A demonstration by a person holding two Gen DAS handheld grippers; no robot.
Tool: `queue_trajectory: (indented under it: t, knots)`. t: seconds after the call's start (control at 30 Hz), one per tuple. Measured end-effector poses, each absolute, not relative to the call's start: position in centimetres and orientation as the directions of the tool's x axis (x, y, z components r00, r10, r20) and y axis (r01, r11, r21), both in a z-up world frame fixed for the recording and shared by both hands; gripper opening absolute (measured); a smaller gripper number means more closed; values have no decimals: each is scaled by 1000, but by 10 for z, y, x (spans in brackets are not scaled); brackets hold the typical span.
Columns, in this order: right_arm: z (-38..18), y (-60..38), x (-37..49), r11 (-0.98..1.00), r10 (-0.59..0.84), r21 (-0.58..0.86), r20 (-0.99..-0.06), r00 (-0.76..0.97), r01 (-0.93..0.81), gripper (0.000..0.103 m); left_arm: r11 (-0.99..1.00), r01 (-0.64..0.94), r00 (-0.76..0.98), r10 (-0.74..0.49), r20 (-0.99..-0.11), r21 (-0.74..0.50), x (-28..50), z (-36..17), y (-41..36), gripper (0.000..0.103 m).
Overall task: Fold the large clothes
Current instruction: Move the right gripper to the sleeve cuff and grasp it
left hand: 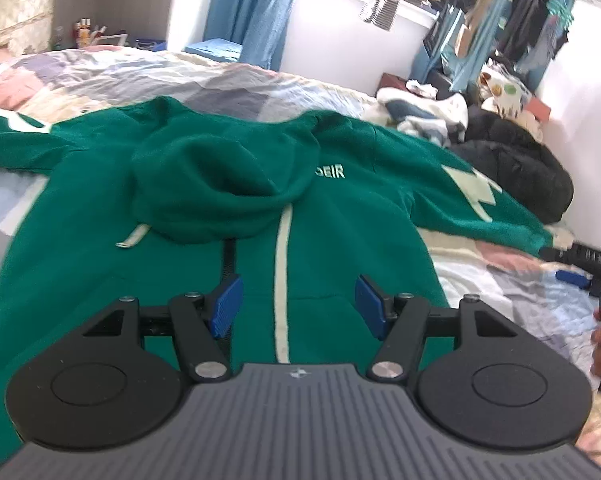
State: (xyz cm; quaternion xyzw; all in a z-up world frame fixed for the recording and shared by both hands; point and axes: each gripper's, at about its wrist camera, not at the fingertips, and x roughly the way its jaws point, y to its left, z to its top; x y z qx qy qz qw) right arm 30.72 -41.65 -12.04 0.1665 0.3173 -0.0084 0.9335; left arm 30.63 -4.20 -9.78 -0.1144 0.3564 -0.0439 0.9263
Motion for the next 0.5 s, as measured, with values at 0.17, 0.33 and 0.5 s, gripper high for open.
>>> queue_trajectory:
  t: [0.17, 0.33, 0.5]
  knots:
    - [-154, -470, 355, 933, 19, 301, -588, 809, 196, 76, 977, -2, 738, -143, -660, -214, 340, -141, -50, 68]
    - [-187, -525, 394, 880, -17, 386, -557, 831, 277, 76, 983, -17, 723, -114, -682, -183, 368, -172, -46, 68]
    - [-217, -574, 419, 764, -34, 533, -530, 847, 364, 76, 984, -25, 695, -111, -710, -179, 385, -194, -43, 68]
